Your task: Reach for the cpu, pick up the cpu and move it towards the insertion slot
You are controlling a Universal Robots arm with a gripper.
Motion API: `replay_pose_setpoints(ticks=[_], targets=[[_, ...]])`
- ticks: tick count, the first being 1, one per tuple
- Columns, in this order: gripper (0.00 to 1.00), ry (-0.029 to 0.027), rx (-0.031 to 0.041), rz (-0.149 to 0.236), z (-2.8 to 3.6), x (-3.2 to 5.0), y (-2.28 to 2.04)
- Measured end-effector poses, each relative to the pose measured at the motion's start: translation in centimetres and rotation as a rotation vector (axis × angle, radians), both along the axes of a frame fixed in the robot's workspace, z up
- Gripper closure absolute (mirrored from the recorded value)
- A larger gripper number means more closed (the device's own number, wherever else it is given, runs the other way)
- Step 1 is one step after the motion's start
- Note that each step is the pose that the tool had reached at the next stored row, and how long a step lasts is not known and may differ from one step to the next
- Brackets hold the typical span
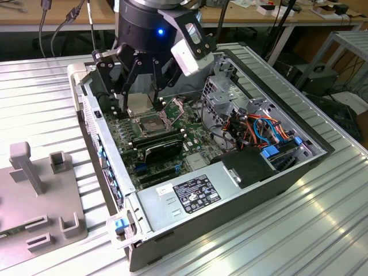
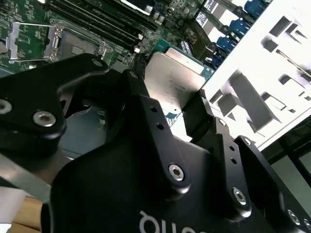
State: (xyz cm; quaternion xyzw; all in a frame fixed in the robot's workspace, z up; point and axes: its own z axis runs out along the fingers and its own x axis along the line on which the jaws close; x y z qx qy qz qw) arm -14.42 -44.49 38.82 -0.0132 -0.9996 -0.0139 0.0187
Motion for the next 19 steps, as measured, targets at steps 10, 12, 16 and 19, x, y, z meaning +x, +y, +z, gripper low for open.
replay_pose_setpoints(ticks=[10,12,16,19], targets=[[0.45,0.0000,0.0001,0.000,-0.20,4.29,0.79],[0.45,0.0000,0.0000,0.000,-0.25,5.16,0.95],[0.45,0.0000,0.0000,0.000,-0.33,5.95,1.04],[0.45,0.0000,0.0000,0.000,-0.34,5.96,1.05]])
